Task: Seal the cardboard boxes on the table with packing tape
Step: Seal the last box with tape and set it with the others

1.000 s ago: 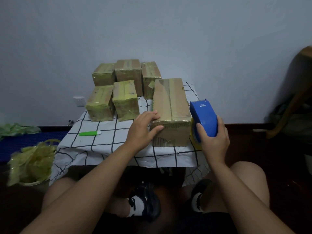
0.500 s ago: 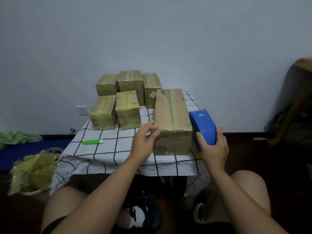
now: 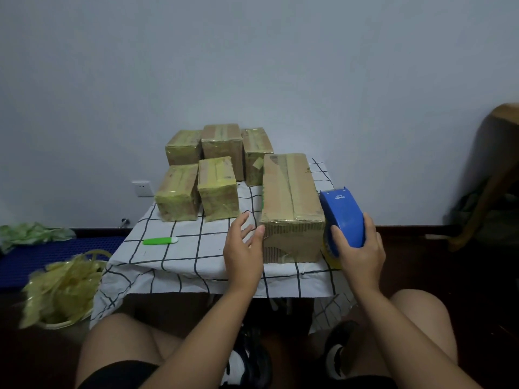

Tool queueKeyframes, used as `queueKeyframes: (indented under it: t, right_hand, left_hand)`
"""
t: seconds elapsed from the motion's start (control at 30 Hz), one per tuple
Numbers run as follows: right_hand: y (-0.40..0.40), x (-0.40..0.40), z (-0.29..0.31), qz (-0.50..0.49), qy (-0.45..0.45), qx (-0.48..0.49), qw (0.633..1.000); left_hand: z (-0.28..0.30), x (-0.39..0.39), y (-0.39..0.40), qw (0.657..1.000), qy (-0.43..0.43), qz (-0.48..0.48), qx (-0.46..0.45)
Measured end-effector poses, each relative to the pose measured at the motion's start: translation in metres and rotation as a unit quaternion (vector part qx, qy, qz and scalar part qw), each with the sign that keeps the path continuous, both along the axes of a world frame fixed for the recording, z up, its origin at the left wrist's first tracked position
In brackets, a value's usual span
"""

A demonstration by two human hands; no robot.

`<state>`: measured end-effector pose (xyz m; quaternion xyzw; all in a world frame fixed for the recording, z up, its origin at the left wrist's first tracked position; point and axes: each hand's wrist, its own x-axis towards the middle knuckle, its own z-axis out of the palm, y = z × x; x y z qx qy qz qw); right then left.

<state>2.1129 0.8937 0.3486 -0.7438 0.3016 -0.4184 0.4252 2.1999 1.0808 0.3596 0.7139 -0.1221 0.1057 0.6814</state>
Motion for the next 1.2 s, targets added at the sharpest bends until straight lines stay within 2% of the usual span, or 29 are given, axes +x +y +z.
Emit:
queueKeyframes:
  t: [0.17,0.43,0.67,0.9,1.13,1.2]
  right_hand:
    - [-0.001,0.001,-0.001,-0.001,0.000,0.006,1.000]
    - [0.000,0.000,-0.001,-0.005,-0.001,0.005,1.000]
    - [-0.001,0.000,-0.002,-0.007,-0.005,0.005,1.000]
    - [-0.002,0.000,-0.003,-0.005,-0.005,0.006,1.000]
    - [-0.003,0.001,-0.005,-0.001,-0.004,0.010,1.000]
    - [-0.003,0.001,-0.005,-0.001,-0.004,0.008,1.000]
  left_hand:
    - [-0.015,-0.016,-0.008,0.990,-0.098,0.046,0.091]
    - [-0.008,-0.012,-0.011,0.996,-0.028,0.027,0.085]
    - [0.004,-0.004,-0.016,0.997,0.043,0.071,-0.001]
    - [0.004,-0.003,-0.018,0.996,0.022,0.086,0.001]
    - [-0.002,0.009,-0.011,0.986,-0.071,0.081,0.127]
    - [-0.002,0.010,-0.008,0.985,-0.083,0.069,0.136]
